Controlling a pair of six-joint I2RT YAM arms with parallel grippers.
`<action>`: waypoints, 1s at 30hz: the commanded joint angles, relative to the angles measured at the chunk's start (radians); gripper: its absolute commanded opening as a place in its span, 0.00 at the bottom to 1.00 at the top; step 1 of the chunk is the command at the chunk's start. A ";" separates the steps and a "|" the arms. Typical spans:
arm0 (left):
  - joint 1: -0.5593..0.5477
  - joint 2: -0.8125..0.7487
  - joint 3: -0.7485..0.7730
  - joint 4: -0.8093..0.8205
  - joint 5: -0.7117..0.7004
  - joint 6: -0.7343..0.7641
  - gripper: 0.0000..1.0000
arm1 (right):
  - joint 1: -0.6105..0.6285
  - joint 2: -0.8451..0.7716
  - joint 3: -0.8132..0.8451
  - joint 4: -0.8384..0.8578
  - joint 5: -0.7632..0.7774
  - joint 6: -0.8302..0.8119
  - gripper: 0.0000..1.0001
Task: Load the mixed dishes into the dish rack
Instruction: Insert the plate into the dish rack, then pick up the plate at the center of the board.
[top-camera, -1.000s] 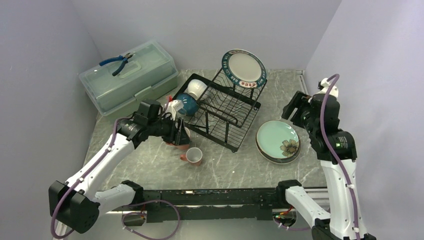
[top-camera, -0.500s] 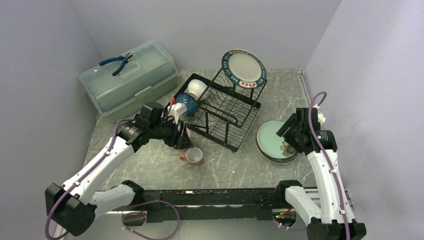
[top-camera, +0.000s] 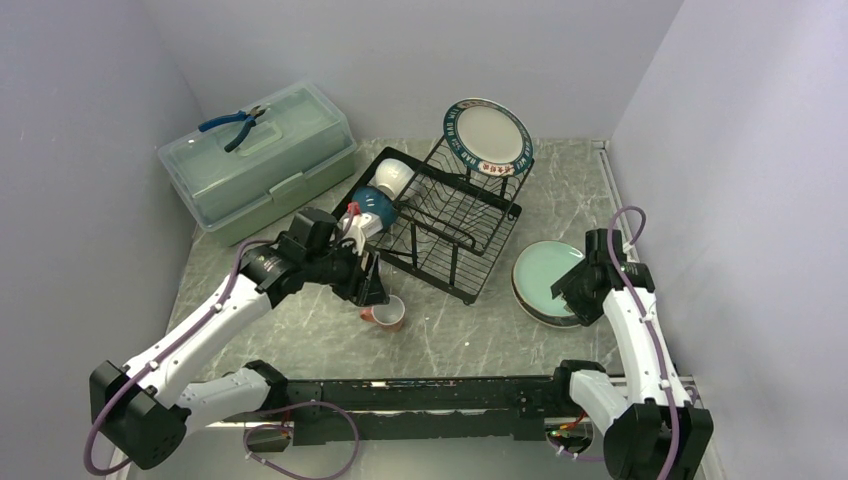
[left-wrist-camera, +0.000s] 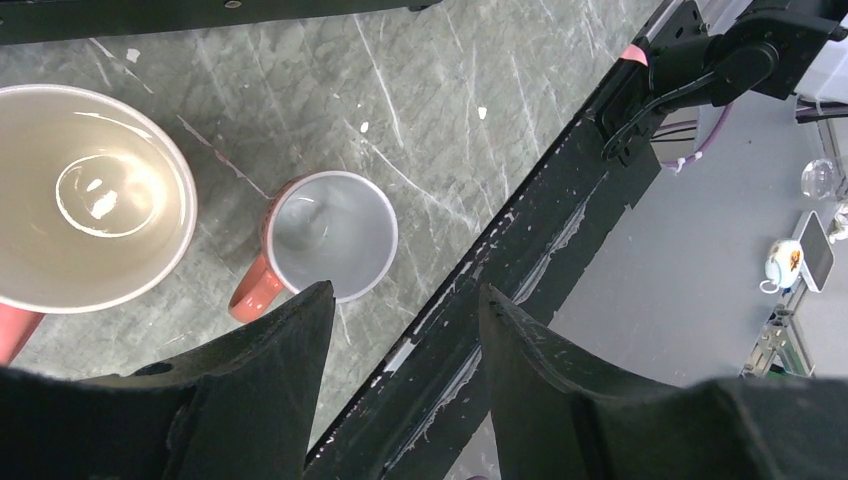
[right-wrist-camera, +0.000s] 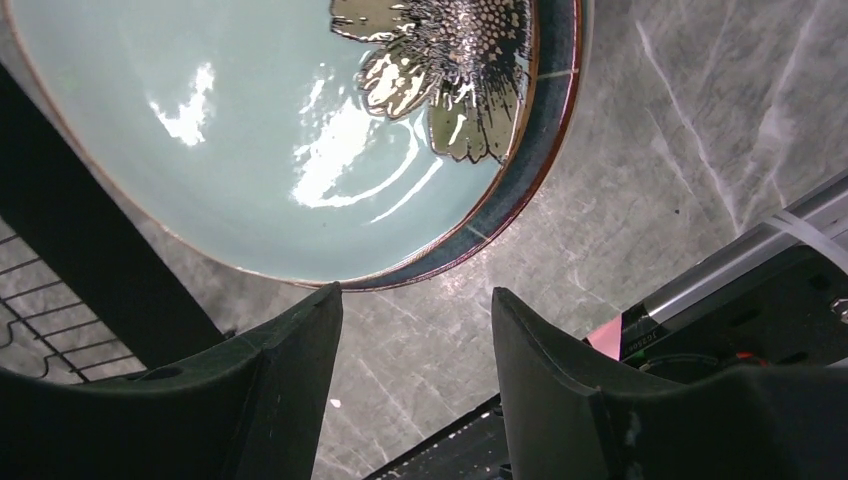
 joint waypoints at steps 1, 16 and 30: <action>-0.018 0.009 0.033 0.003 -0.021 0.031 0.61 | -0.017 0.013 -0.041 0.068 -0.017 0.045 0.58; -0.041 0.042 0.038 -0.005 -0.040 0.035 0.61 | -0.069 0.022 -0.143 0.177 -0.044 0.087 0.55; -0.044 0.053 0.040 -0.007 -0.046 0.035 0.61 | -0.085 0.004 -0.193 0.244 -0.031 0.119 0.48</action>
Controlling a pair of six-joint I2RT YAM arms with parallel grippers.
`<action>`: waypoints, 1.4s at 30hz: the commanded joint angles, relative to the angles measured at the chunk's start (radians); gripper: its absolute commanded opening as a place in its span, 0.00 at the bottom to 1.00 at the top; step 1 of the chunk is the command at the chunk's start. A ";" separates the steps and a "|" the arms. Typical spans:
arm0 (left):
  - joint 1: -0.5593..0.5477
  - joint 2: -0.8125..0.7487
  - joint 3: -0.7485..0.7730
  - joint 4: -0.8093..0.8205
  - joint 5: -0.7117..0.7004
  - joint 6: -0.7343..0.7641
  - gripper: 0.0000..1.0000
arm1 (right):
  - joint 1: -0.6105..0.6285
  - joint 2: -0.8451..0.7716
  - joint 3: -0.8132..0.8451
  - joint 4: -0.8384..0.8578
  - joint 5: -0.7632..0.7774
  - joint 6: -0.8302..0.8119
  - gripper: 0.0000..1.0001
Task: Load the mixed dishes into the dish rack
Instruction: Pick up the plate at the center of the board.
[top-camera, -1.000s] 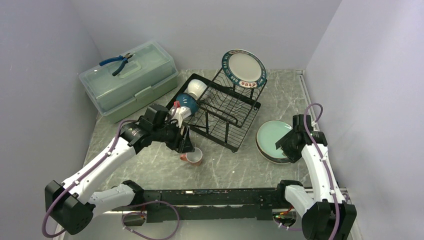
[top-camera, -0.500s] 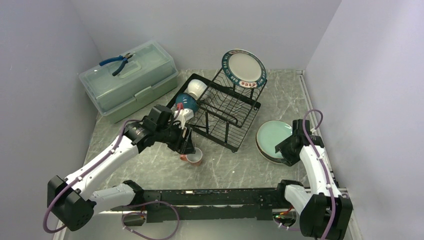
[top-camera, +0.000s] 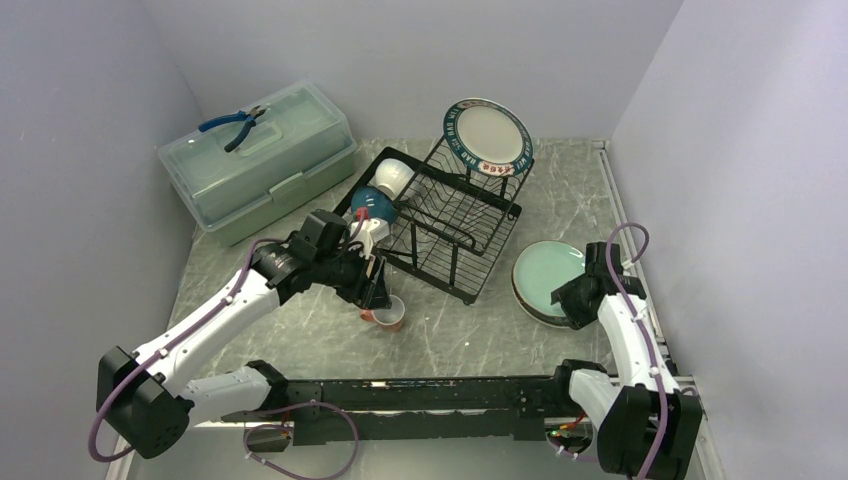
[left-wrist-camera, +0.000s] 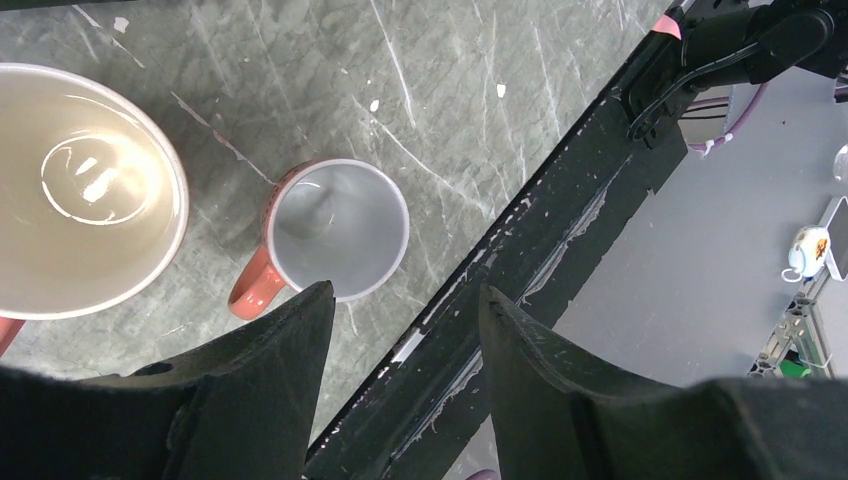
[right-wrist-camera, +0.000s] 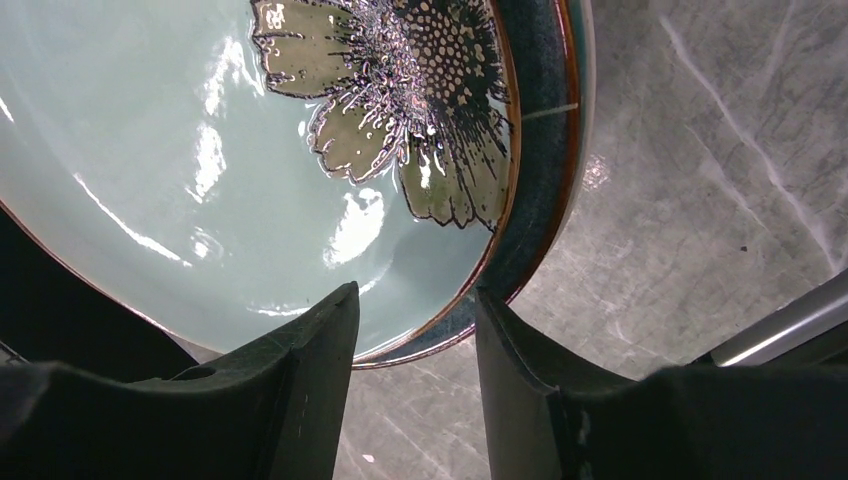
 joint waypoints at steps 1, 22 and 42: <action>-0.005 -0.001 0.039 0.008 -0.006 0.027 0.60 | -0.009 -0.025 -0.015 0.046 0.015 0.028 0.48; -0.022 0.015 0.038 0.009 -0.004 0.028 0.60 | -0.011 -0.309 -0.235 0.189 0.026 0.282 0.44; -0.036 0.032 0.038 0.011 -0.007 0.027 0.60 | -0.011 -0.504 -0.405 0.252 0.063 0.436 0.32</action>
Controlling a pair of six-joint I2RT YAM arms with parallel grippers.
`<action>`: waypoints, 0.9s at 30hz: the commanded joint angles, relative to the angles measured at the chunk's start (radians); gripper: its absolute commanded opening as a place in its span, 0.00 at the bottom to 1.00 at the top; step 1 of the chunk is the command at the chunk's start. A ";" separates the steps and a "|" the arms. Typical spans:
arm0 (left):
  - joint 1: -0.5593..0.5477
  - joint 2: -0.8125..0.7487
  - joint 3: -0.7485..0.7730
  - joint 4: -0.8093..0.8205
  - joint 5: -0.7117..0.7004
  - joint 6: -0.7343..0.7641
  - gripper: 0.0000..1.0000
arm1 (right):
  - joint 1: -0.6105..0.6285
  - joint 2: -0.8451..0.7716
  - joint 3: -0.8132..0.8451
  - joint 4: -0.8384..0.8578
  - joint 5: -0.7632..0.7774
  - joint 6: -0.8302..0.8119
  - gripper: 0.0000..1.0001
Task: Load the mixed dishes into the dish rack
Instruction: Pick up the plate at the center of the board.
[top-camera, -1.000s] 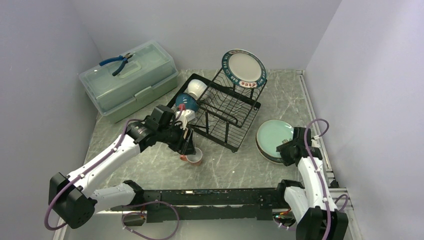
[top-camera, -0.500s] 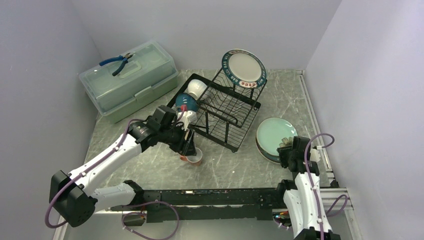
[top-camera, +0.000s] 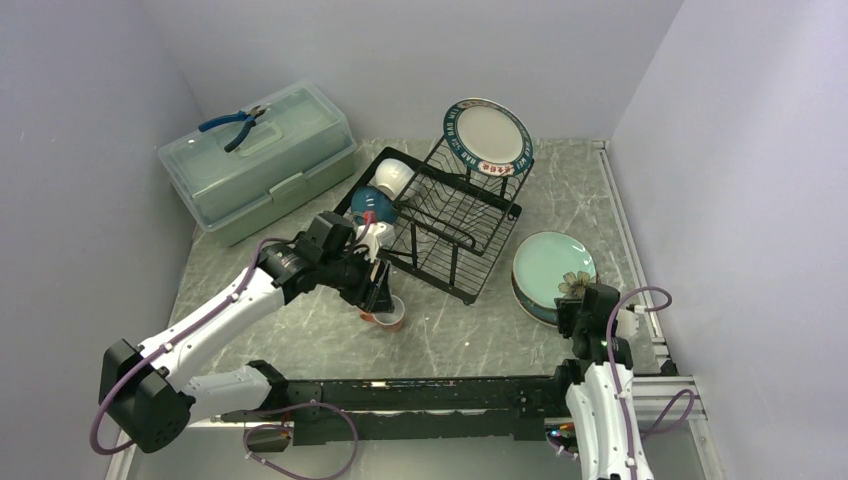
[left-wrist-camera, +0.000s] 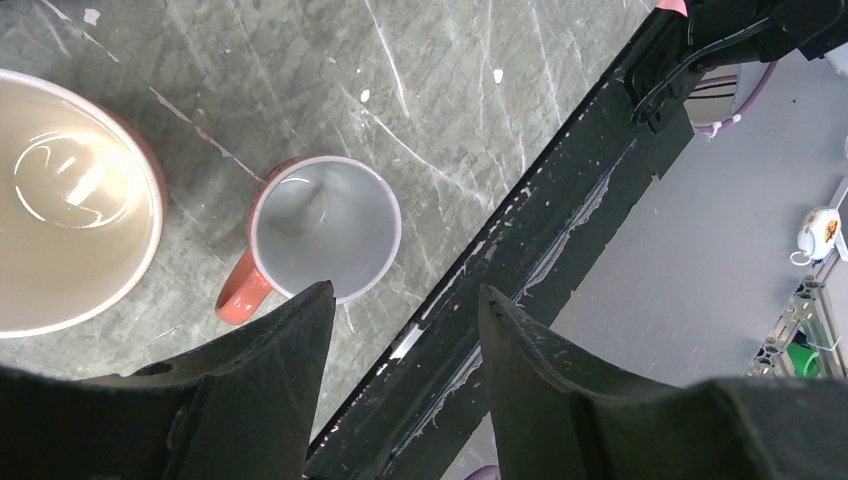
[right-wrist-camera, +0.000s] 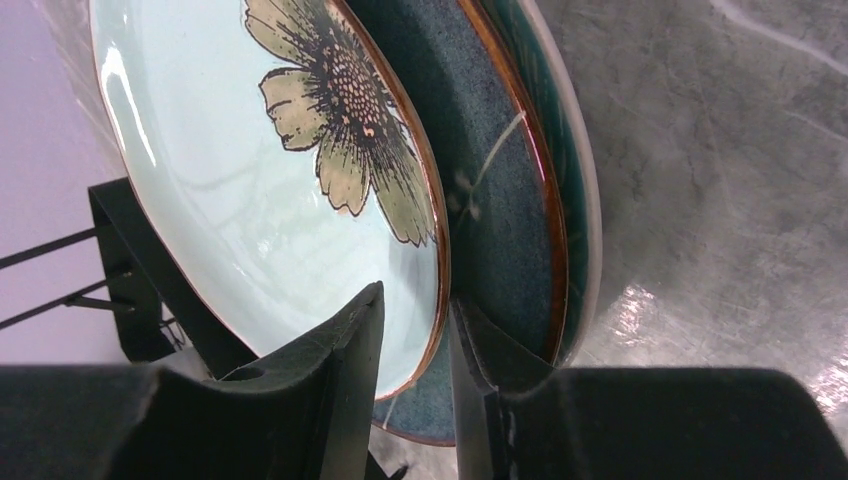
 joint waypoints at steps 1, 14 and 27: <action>-0.007 0.007 0.037 0.011 -0.004 0.017 0.60 | -0.002 -0.015 -0.047 -0.004 0.033 0.039 0.31; -0.012 0.022 0.034 0.017 0.000 0.014 0.60 | -0.002 -0.088 -0.085 0.041 0.066 0.072 0.35; -0.016 0.032 0.034 0.018 -0.002 0.014 0.60 | -0.002 -0.078 -0.185 0.233 0.029 0.103 0.47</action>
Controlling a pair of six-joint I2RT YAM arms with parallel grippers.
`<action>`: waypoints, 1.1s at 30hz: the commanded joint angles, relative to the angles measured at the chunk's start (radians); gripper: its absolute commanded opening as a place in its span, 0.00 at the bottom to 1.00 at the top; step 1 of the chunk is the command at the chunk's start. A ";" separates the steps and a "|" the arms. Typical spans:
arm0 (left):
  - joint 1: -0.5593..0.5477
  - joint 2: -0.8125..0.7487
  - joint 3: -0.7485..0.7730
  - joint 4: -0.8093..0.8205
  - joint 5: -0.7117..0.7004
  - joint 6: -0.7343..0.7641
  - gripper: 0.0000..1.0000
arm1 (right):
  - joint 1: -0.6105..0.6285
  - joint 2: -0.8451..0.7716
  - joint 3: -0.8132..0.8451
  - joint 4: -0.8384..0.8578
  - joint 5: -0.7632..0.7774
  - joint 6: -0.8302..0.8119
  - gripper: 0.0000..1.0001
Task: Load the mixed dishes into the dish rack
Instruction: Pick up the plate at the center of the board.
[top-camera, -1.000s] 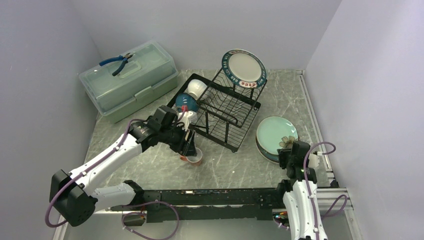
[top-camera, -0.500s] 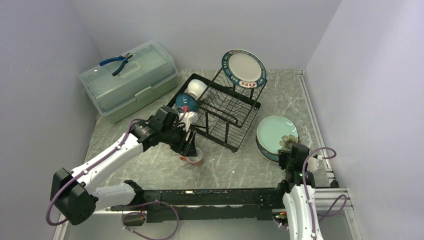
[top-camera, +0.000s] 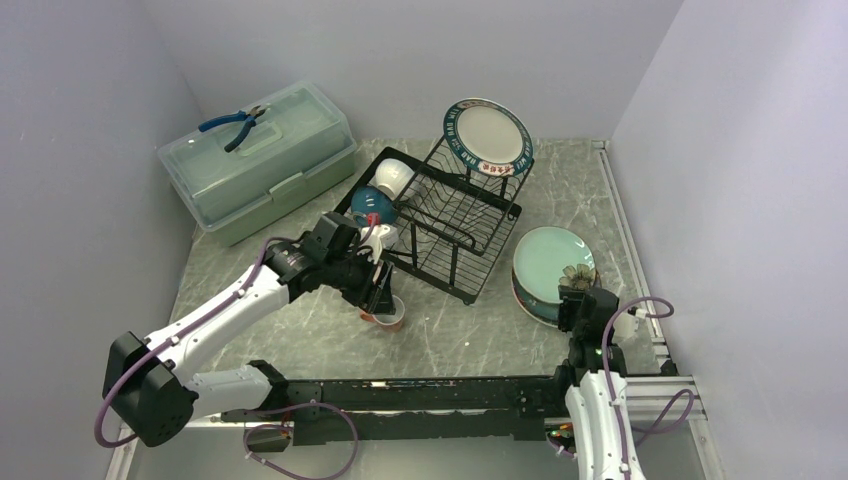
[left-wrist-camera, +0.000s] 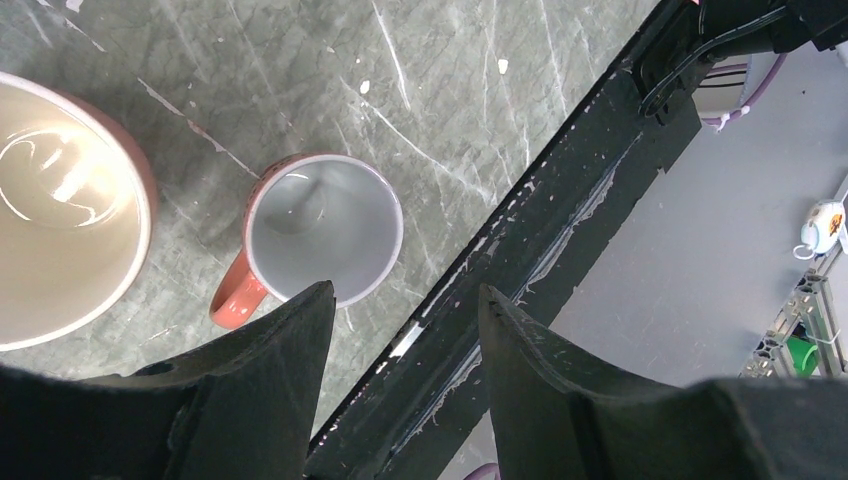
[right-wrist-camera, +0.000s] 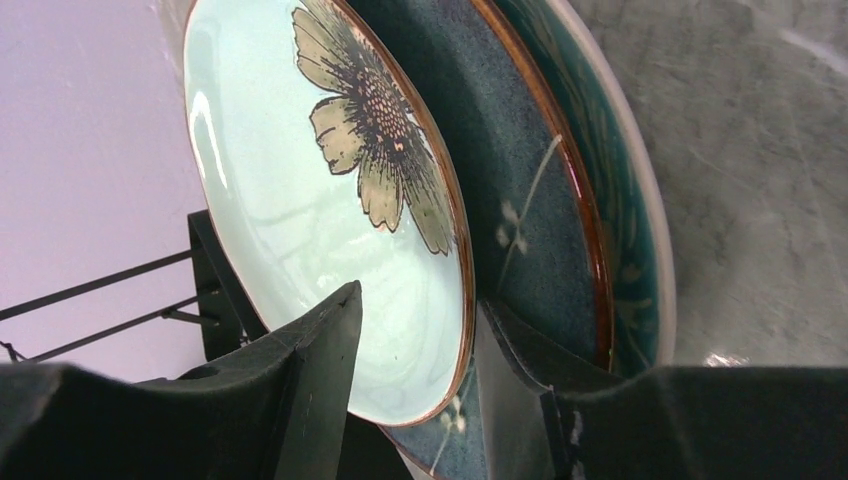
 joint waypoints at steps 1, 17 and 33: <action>-0.005 0.001 0.033 0.018 -0.001 0.014 0.60 | -0.001 -0.002 -0.085 0.062 -0.009 0.020 0.47; -0.010 -0.001 0.032 0.019 -0.004 0.016 0.60 | -0.001 -0.054 -0.151 0.114 -0.042 -0.071 0.43; -0.010 0.009 0.032 0.018 -0.008 0.015 0.60 | -0.001 0.139 -0.161 0.244 -0.042 -0.069 0.38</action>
